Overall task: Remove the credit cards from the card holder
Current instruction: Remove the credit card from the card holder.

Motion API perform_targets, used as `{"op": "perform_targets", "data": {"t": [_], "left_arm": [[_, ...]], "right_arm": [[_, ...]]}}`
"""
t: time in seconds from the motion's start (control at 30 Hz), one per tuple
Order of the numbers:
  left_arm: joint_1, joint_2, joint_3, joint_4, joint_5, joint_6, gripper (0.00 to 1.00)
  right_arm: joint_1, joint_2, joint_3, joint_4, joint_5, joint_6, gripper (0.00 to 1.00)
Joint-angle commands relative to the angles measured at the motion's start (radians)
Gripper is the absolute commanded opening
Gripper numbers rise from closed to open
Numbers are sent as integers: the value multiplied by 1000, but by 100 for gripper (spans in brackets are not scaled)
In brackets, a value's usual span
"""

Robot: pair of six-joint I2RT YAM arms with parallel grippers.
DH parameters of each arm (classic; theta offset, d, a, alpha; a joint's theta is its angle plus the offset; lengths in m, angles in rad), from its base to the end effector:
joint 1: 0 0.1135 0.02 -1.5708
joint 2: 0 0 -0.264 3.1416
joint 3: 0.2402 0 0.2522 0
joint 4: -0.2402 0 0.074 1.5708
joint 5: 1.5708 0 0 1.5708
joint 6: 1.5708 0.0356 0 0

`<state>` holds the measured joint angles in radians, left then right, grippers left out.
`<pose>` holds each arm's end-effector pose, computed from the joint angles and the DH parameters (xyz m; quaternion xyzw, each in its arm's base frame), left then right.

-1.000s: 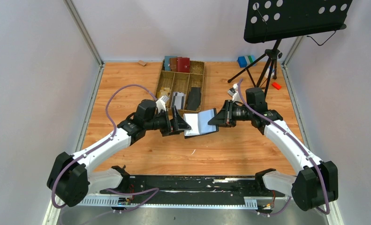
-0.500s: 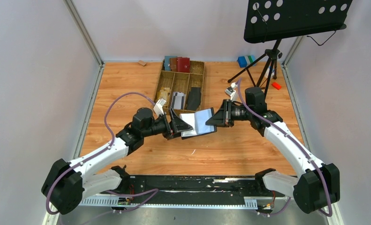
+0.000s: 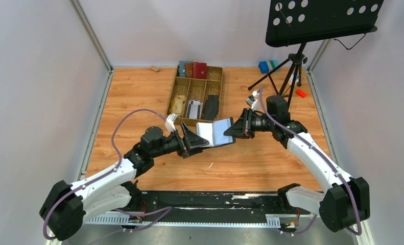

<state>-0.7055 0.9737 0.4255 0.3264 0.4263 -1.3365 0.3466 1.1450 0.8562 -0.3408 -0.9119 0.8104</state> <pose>0.1547 -0.1511 0.2320 -0.1113 0.7667 -0.6068 0.1781 0.2164 0.1081 0.2853 -0.0104 0.8247 0.5512 0.1263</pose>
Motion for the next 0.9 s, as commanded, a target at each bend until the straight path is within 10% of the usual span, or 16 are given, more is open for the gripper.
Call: {"op": "perform_targets", "data": {"t": [0.0,0.4,0.6,0.87], "left_arm": [[-3,-90,14,-128,-34,34,100],[-77,-41,-72,142,-151,-120,98],[-92,25,-68,312,-221,-150,83],[-92,2,-7,142,-291,-79,51]], "right_arm": [[-5,24,23,75,19,68,0],[-3,31,-35,256,-38,193,0],[6,4,-54,215,-35,157,0],[23,-27,-86,177,-25,126,0]]}}
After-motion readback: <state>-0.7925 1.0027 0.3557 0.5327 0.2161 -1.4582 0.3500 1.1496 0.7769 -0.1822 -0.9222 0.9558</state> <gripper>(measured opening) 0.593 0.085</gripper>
